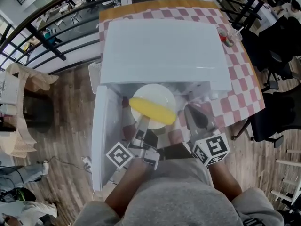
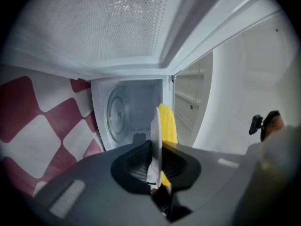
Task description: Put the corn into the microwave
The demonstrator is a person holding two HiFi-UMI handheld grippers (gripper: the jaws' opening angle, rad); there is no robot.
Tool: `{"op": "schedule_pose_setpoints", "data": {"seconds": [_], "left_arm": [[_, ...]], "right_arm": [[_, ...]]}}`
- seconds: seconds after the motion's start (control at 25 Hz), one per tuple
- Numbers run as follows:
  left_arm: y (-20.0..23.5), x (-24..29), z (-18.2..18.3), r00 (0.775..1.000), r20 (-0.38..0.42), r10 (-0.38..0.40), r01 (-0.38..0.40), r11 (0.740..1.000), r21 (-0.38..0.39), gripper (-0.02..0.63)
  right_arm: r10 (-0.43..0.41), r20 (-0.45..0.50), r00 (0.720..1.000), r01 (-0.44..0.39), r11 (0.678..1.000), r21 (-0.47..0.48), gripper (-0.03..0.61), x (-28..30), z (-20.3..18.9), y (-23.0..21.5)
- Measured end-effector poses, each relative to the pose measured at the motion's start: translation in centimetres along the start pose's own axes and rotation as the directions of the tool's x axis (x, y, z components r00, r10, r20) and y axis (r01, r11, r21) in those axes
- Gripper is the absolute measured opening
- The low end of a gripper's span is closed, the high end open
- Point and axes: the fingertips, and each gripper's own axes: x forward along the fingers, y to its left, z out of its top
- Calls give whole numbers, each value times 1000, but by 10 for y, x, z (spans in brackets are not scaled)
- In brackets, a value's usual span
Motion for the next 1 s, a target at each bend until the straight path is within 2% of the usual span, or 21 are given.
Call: {"op": "schedule_pose_setpoints", "data": {"seconds": [0.2,0.36,1.0], "left_arm": [[24,20,6,1000,19,21,-21,1000,17,31],[52,28,12,995,31,91,-91,996,10,31],[115,67,38,982,41,182,-183,983,32,31]], "right_arm": [[7,-6,1000,-7,1000,3,0,11,-8,-8],[13,-4,1000,-14,1000,-12,0,21,-3,-15],[-7,-10,1000,7,1000,-2,0,33,0,-36]]}}
